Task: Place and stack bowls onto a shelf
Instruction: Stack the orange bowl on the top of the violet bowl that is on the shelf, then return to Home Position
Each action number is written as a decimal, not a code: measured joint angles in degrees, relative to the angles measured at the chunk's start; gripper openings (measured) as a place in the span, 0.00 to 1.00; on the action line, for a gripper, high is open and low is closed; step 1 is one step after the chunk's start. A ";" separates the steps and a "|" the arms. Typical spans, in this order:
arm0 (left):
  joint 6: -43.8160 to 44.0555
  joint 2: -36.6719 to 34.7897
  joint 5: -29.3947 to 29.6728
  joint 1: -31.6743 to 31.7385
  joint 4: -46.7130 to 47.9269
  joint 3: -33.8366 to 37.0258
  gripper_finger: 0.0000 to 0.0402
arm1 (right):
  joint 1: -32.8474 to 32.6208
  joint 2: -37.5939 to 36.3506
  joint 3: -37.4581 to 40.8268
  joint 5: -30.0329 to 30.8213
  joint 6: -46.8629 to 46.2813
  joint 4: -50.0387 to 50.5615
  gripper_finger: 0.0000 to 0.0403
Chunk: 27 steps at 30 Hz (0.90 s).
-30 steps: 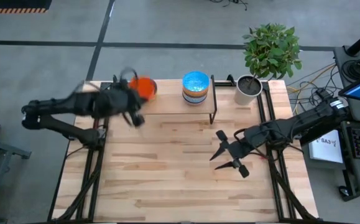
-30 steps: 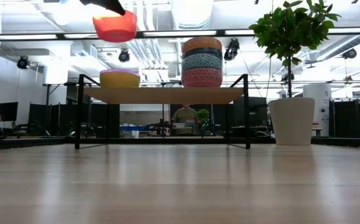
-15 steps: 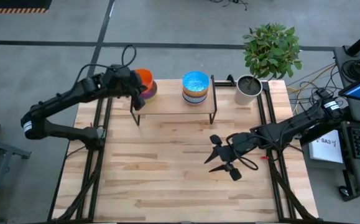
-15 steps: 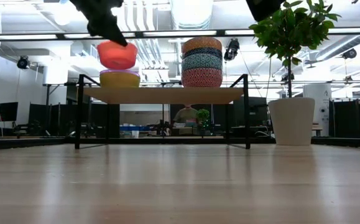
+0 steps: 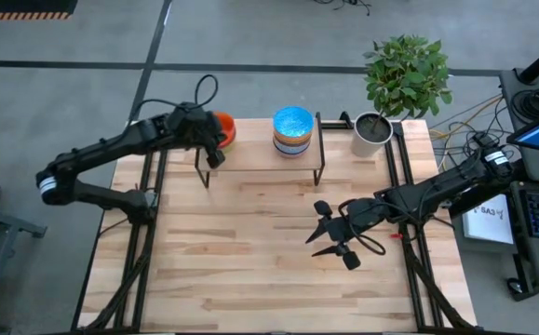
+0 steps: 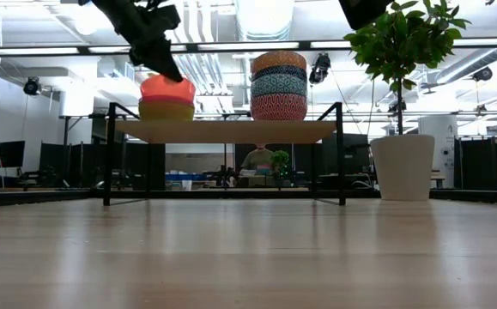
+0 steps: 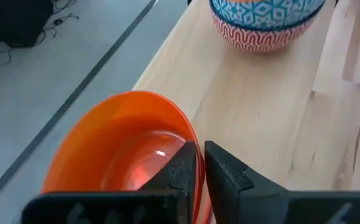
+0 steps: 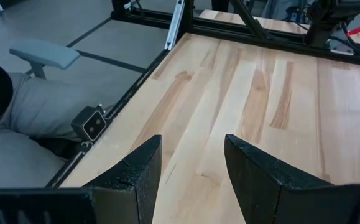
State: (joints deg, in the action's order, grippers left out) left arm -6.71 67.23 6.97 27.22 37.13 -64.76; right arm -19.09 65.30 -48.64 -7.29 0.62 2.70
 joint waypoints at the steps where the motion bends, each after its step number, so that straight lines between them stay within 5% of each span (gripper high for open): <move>1: -0.08 0.31 0.01 0.00 -0.50 -0.01 0.05 | 0.00 0.00 0.00 0.00 -0.04 -0.02 0.41; 12: -0.03 -0.52 -0.25 -0.50 -0.62 -0.01 0.19 | 0.00 -0.02 0.00 -0.02 -0.58 0.01 0.41; 17: 5.26 -4.54 -3.93 -5.90 -1.07 1.39 0.20 | 0.00 -0.09 1.29 -0.17 0.92 -0.82 0.41; 27: 7.48 -20.52 -5.19 -29.57 -25.88 26.51 0.20 | 6.50 -1.97 11.99 -5.80 7.25 -15.98 0.41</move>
State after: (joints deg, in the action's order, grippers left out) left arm 0.77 46.71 1.78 -2.35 11.25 -38.25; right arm -12.59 63.33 -36.65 -13.09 7.87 -13.28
